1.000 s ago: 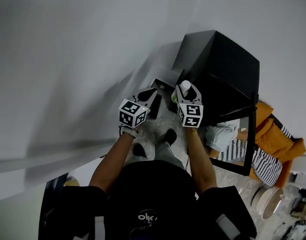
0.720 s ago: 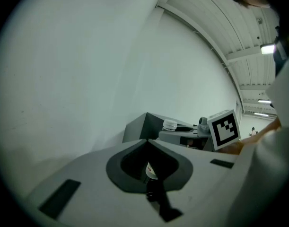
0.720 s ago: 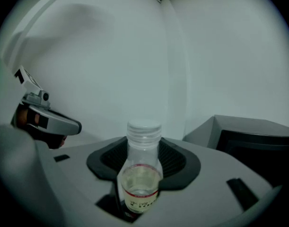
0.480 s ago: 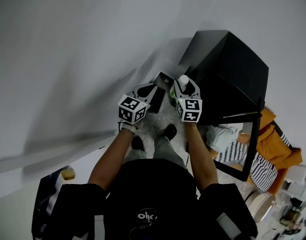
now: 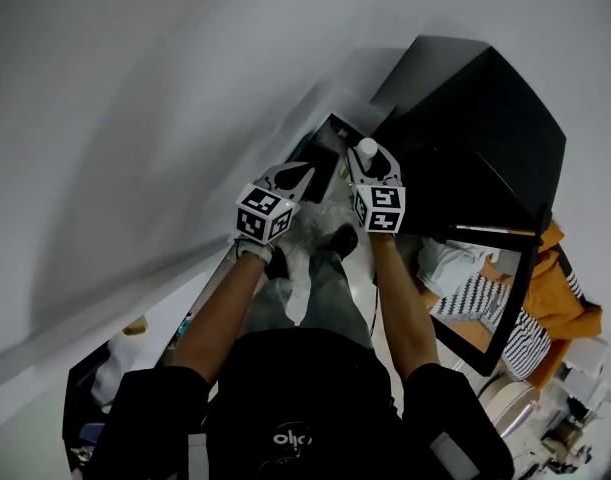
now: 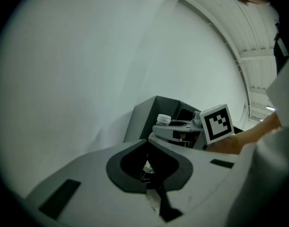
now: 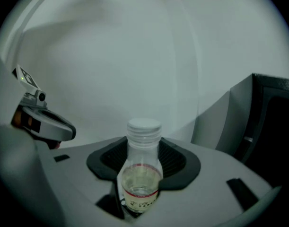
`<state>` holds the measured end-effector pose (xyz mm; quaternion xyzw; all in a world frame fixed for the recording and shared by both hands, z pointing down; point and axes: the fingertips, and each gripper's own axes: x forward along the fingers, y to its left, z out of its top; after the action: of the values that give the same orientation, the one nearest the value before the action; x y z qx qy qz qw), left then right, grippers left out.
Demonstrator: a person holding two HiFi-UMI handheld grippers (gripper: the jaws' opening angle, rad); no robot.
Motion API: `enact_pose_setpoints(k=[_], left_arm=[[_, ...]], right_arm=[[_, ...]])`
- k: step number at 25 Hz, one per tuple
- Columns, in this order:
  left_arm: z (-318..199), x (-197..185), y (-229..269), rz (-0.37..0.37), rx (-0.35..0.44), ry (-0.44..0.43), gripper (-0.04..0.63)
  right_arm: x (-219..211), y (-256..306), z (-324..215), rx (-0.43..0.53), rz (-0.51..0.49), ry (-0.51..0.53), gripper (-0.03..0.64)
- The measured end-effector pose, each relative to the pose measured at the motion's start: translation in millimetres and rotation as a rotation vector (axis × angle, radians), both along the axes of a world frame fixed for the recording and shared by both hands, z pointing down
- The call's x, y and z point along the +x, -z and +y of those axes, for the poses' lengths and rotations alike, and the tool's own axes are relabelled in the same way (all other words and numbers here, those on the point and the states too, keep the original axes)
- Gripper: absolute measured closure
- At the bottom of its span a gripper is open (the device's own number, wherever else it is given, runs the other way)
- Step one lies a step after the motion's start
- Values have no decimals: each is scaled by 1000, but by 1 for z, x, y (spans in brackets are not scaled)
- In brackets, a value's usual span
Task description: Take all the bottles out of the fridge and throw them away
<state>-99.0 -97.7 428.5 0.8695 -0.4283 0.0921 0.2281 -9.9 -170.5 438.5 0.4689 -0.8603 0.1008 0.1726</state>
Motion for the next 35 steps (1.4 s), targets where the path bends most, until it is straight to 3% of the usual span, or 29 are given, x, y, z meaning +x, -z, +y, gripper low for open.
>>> enact_pose_setpoints(k=[21,35], left_arm=[[18,16,-200,-25,-235,13,594],[26,6,-291,7,-311,49,594]], right_arm=[[-13,-250,5,-250,-14,63,416],[-25,-377,12,-365,6,73,414]])
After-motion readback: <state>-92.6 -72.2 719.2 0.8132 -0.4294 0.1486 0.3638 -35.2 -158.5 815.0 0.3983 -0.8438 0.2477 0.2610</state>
